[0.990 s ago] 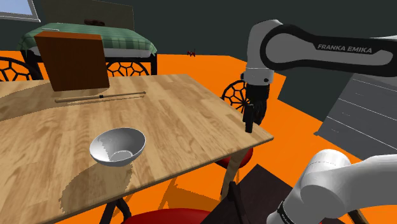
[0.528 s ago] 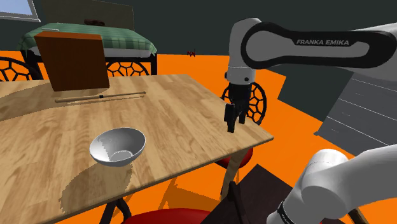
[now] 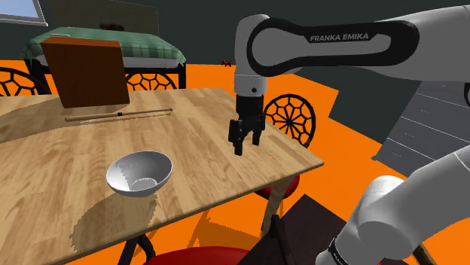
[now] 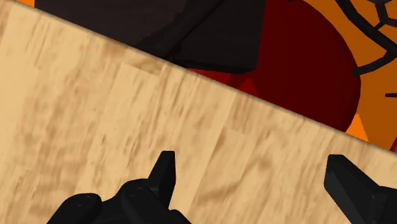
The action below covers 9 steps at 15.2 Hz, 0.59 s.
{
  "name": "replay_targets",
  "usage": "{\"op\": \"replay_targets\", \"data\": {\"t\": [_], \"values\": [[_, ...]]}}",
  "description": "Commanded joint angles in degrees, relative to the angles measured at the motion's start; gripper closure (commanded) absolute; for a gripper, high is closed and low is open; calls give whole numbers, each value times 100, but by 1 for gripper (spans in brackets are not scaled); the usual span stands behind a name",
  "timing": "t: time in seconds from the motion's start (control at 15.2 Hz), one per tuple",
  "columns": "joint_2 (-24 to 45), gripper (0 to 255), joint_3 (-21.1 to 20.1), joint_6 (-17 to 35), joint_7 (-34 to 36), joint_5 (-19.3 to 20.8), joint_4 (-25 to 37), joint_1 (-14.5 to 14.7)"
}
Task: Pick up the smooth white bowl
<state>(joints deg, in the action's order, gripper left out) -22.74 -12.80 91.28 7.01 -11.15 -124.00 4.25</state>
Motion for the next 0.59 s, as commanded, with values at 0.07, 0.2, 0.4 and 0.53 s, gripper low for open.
{"op": "replay_targets", "data": {"t": [0.07,0.2,0.4,0.53], "values": [[670,0,-222,144,306,-11,606,48],[1064,0,-353,202,508,12,991,90],[1675,0,-531,248,821,96,1625,172],[2100,0,-639,249,1035,184,2089,240]]}}
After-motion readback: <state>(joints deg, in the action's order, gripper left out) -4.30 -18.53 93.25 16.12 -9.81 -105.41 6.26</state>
